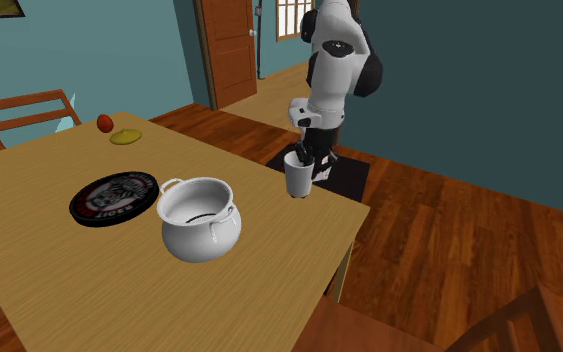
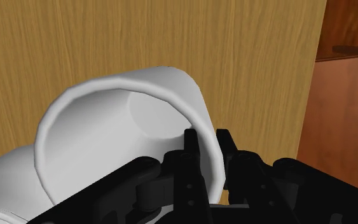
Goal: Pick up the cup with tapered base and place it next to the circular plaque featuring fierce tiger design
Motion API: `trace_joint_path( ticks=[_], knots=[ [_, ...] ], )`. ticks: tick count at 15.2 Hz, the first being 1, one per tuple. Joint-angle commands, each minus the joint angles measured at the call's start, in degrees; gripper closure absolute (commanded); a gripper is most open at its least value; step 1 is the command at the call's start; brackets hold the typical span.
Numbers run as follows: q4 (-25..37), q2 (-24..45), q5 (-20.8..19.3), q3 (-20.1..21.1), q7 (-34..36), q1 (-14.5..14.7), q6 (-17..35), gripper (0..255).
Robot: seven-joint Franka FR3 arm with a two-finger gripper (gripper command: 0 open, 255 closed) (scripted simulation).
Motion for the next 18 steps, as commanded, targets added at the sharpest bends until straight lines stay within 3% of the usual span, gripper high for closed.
trace_joint_path(
  ticks=[1,11,18],
  knots=[
    [1.3,-0.3,0.1,-0.1,-0.1,0.0,-1.5,255],
    [8.0,-0.7,0.2,-0.4,-0.8,-0.1,-8.7,255],
    [8.3,0.3,-1.8,-6.4,-10.1,-4.1,-7.5,255]
  ],
)
